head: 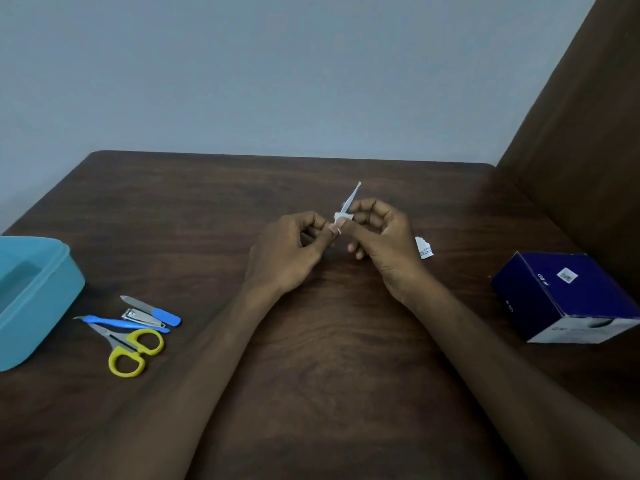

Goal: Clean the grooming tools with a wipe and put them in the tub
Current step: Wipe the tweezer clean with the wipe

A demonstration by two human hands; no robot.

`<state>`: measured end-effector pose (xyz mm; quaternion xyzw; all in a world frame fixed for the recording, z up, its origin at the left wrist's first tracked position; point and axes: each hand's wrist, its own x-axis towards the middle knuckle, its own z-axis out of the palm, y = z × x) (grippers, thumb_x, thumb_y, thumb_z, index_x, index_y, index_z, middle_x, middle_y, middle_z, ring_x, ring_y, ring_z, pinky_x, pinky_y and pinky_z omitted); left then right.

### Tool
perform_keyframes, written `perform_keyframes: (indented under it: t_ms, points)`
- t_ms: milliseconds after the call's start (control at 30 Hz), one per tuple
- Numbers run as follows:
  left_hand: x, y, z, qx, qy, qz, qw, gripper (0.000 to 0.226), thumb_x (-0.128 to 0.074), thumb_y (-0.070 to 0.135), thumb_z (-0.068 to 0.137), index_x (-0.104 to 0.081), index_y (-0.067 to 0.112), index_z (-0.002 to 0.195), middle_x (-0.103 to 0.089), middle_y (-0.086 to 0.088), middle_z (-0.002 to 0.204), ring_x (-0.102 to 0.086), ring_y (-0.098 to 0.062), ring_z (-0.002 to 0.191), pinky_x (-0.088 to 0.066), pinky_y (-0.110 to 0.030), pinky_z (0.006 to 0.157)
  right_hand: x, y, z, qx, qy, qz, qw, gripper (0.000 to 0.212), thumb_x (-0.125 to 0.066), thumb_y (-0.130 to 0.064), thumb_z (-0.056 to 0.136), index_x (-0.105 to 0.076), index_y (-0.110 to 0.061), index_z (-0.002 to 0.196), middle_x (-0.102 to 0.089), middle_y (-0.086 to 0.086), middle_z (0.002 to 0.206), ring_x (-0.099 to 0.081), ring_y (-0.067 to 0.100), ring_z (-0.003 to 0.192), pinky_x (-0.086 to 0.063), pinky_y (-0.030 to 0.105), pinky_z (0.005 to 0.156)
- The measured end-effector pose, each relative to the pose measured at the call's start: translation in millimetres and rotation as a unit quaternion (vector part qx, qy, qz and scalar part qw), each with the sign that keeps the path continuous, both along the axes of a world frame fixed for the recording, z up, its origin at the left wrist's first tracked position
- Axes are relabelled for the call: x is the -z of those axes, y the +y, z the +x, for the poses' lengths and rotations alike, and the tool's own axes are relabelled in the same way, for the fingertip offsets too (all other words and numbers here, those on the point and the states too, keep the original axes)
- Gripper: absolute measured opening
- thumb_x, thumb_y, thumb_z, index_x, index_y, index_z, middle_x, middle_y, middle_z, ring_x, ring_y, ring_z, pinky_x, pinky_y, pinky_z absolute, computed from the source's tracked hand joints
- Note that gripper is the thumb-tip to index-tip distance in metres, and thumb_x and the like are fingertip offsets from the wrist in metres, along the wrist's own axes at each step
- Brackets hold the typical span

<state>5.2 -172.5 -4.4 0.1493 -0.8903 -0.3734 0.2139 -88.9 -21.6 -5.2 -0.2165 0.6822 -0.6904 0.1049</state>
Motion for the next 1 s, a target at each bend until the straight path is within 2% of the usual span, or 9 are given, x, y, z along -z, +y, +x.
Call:
perform_keyframes:
  t_ms: [67,133,233,400,467,567,733,900,1000]
  points:
    - [-1,-1,0,0.002,0.003,0.002,1.0,0.03,-0.062,0.063,0.098,-0.073,0.038,0.083,-0.074,0.029,0.078,-0.069,0.009,0.072,-0.059,-0.033,0.075,-3,-2,2,0.003,-0.004,0.006,1.0,0.014,-0.082,-0.014,0.092,-0.071,-0.014,0.099,-0.076,0.0,0.083,-0.057,0.011,0.052,-0.043,0.024,0.048]
    - [-1,0,1,0.01,0.006,-0.004,1.0,0.029,-0.064,0.059,0.1,-0.072,0.038,0.082,-0.073,0.031,0.078,-0.069,0.01,0.071,-0.058,-0.031,0.072,-6,-5,2,0.019,-0.015,0.014,1.0,0.013,-0.079,-0.024,0.096,-0.072,-0.013,0.097,-0.076,-0.002,0.081,-0.057,0.011,0.052,-0.042,0.025,0.048]
    - [1,0,-1,0.026,0.012,-0.001,1.0,0.026,-0.064,0.054,0.101,-0.072,0.037,0.083,-0.075,0.029,0.08,-0.069,0.008,0.071,-0.06,-0.033,0.073,-7,-8,-1,0.034,-0.03,0.011,0.999,0.023,-0.072,-0.038,0.101,-0.076,-0.017,0.093,-0.077,-0.002,0.082,-0.058,0.013,0.053,-0.042,0.024,0.046]
    - [3,-2,-2,0.027,0.027,0.003,0.999,0.027,-0.065,0.053,0.101,-0.073,0.035,0.083,-0.076,0.024,0.081,-0.07,0.007,0.069,-0.062,-0.037,0.074,-3,-5,-4,0.004,-0.011,0.008,1.0,0.011,-0.08,-0.023,0.096,-0.072,-0.015,0.094,-0.076,-0.001,0.08,-0.058,0.01,0.051,-0.041,0.023,0.046]
    - [4,-3,-2,0.028,0.035,-0.002,0.999,0.027,-0.065,0.052,0.102,-0.073,0.035,0.083,-0.076,0.024,0.081,-0.07,0.006,0.07,-0.062,-0.035,0.072,-1,-4,-6,-0.007,-0.001,0.009,1.0,0.015,-0.083,-0.02,0.092,-0.072,-0.012,0.1,-0.075,-0.002,0.079,-0.059,0.009,0.052,-0.041,0.023,0.047]
    - [4,-4,-1,0.036,0.043,-0.008,0.998,0.025,-0.066,0.049,0.102,-0.073,0.034,0.084,-0.076,0.023,0.081,-0.07,0.006,0.07,-0.059,-0.032,0.069,1,-6,-7,0.007,-0.006,-0.011,1.0,0.02,-0.082,-0.027,0.094,-0.073,-0.01,0.1,-0.078,0.005,0.084,-0.057,0.012,0.051,-0.041,0.024,0.046]
    - [3,-3,-1,0.043,0.05,-0.007,0.998,0.02,-0.068,0.046,0.102,-0.072,0.032,0.088,-0.076,0.022,0.083,-0.07,0.002,0.068,-0.061,-0.037,0.07,-1,-6,-11,0.038,-0.037,-0.063,0.997,0.029,-0.072,-0.041,0.101,-0.073,-0.013,0.097,-0.079,0.008,0.084,-0.055,0.016,0.048,-0.041,0.024,0.043]
    - [5,-3,-1,0.044,0.044,-0.012,0.998,0.019,-0.068,0.046,0.101,-0.07,0.035,0.086,-0.075,0.023,0.081,-0.066,0.005,0.066,-0.062,-0.039,0.074,-1,-3,-16,0.131,-0.049,-0.108,0.984,0.028,-0.074,-0.031,0.101,-0.071,-0.003,0.103,-0.081,0.002,0.09,-0.053,0.012,0.043,-0.039,0.022,0.04]
    - [5,-4,-1,0.037,0.053,0.005,0.998,0.02,-0.068,0.046,0.1,-0.07,0.035,0.083,-0.073,0.024,0.077,-0.066,0.003,0.065,-0.062,-0.042,0.074,-2,1,-19,0.175,-0.055,-0.135,0.974,0.018,-0.078,-0.018,0.097,-0.071,-0.003,0.104,-0.078,0.002,0.092,-0.052,0.007,0.04,-0.037,0.02,0.038]
